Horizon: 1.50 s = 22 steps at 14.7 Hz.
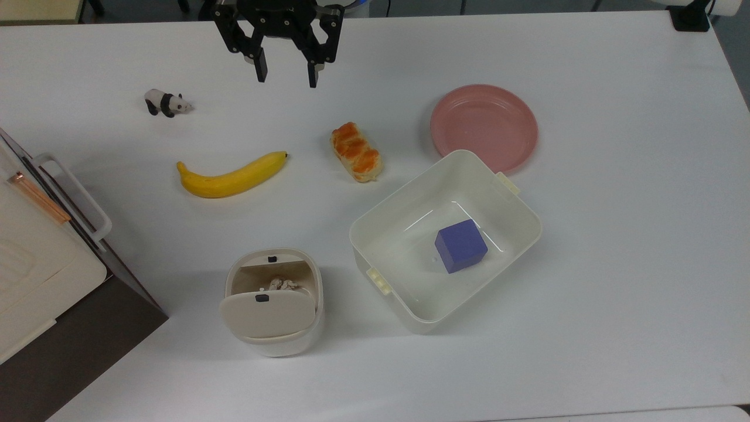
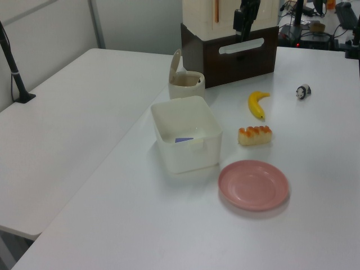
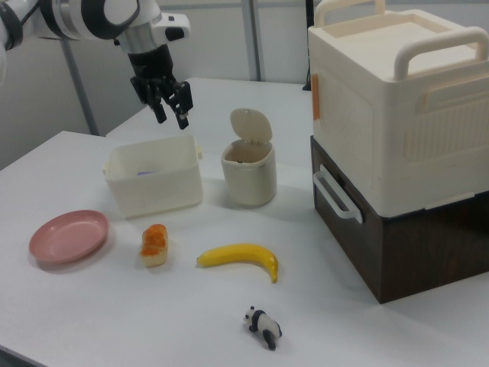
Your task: Grab it up and put it in the trash
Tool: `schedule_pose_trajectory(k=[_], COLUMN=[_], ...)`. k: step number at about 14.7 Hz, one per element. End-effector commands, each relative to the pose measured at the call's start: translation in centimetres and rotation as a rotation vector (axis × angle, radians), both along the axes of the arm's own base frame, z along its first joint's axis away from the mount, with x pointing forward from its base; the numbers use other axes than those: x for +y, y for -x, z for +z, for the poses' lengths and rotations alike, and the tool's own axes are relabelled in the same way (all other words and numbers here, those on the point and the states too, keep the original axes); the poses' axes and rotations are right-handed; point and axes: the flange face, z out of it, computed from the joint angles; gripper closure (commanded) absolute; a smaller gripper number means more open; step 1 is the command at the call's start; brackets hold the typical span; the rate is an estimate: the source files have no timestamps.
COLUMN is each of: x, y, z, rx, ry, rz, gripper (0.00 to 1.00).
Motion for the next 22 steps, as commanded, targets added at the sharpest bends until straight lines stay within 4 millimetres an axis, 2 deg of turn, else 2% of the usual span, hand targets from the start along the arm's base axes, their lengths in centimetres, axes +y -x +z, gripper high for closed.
schedule_pose_trajectory(k=[1, 2, 3, 14, 22], x=[0.04, 0.15, 0.23, 0.33, 0.92], y=[2.28, 2.55, 2.62, 2.74, 2.71], z=[-0.42, -0.57, -0.69, -0.01, -0.38], rx=[0.047, 0.065, 0.076, 0.061, 0.071], ry=[-0.009, -0.008, -0.008, -0.027, -0.043], rz=[0.022, 0.027, 0.028, 0.059, 0.065], gripper=[0.31, 0.21, 0.00, 0.00, 0.00])
